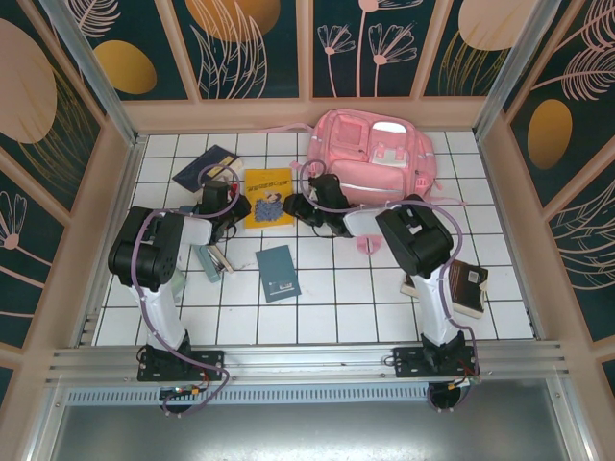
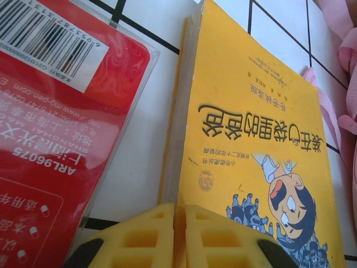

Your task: Pack books, pencil case, and school supplies into a backpack

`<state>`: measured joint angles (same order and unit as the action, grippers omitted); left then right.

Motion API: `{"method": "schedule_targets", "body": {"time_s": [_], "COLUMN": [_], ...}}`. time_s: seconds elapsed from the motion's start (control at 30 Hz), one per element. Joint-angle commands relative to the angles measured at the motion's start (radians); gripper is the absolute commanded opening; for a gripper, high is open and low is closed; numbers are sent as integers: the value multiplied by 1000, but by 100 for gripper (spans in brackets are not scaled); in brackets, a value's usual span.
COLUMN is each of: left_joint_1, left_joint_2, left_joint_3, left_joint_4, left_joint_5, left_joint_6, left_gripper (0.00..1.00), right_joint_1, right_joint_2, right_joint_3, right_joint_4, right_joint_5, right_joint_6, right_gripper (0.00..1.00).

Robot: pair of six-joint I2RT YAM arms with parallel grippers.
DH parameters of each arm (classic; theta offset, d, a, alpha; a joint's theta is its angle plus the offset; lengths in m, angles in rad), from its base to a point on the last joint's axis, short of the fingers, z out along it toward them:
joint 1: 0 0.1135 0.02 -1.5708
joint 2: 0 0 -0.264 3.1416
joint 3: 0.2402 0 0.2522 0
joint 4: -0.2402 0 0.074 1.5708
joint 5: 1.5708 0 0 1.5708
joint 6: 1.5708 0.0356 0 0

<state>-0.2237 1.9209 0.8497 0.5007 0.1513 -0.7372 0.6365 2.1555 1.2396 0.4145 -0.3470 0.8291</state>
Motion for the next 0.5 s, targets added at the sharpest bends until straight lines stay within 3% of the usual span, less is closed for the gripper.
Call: {"method": "schedule_targets", "body": {"time_s": [0.0, 0.23, 0.37, 0.47], "left_joint_1": [-61, -61, -60, -61], "left_joint_2": [27, 31, 17, 6], "left_joint_3": [-39, -51, -49, -43], "left_joint_4": [-34, 2, -17, -40], "left_joint_5": [266, 301, 283, 265], "left_joint_6": [-43, -68, -58, -42], "left_gripper": [13, 13, 14, 17], "right_joint_1": [83, 74, 81, 67], "right_joint_2": [75, 71, 27, 11], "right_joint_3": [41, -41, -8, -30], "right_joint_4": [89, 424, 204, 159], "right_joint_5": [-70, -253, -127, -72], "right_joint_6": [-19, 108, 17, 27], "right_gripper": [48, 48, 45, 41]}}
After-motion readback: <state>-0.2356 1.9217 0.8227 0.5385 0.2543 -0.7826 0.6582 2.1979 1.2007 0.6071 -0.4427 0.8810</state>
